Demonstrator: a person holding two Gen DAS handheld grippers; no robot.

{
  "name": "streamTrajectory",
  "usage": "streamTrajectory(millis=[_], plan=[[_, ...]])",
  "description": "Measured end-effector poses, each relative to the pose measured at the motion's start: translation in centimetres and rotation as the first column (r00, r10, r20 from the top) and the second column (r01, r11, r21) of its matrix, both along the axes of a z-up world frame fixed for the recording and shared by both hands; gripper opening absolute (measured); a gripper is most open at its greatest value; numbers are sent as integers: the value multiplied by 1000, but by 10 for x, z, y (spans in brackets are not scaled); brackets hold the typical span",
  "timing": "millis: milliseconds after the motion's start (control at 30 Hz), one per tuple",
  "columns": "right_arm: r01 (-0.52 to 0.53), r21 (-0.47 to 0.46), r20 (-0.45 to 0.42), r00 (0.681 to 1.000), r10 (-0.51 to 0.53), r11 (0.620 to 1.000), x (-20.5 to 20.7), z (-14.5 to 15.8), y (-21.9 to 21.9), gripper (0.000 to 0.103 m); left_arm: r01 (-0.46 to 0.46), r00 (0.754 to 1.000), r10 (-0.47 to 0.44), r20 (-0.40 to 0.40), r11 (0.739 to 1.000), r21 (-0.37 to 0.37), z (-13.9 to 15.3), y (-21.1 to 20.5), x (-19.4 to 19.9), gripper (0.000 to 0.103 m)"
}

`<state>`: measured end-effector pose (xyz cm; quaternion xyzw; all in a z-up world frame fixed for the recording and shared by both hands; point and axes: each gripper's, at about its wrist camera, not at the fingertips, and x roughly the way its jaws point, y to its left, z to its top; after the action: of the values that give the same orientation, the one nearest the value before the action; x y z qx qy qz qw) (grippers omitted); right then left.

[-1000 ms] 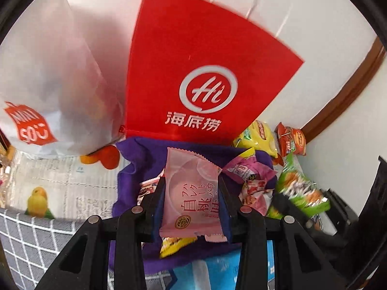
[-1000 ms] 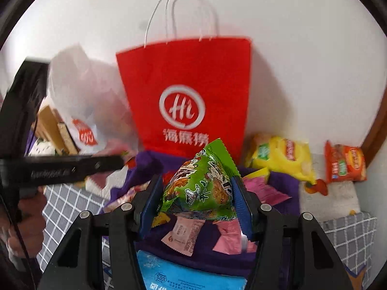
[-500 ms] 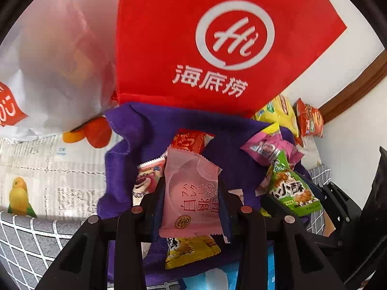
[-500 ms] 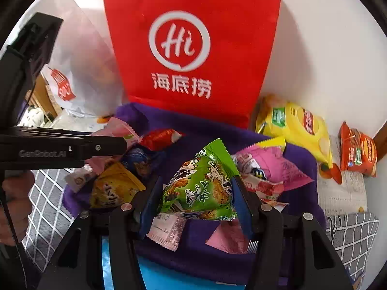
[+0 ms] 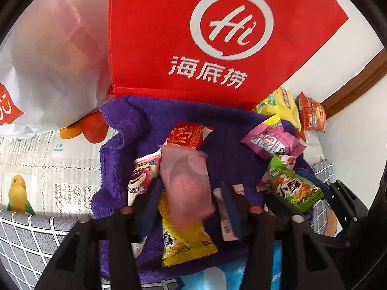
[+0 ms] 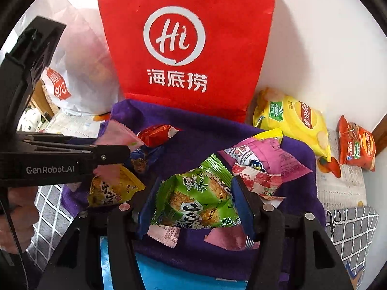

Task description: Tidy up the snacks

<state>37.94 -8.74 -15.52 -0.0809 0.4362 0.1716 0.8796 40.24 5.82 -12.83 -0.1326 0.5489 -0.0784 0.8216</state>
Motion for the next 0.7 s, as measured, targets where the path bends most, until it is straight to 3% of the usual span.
streamTrajectory(millis=[333,500,700], plan=[[29,38,100,994,-33,999,-41,47,-12,74,-15,992,5,128,997,73,54,1,-30,70],[60,31,136,989,-64,998,-77,68,-24,75,2,985,-18,174,996,94,78,-7,-72,73],[92,91,124,987,-103,992,-128,81,-47,75,-17,973,-7,233,995,103,97,-12,-130,78]])
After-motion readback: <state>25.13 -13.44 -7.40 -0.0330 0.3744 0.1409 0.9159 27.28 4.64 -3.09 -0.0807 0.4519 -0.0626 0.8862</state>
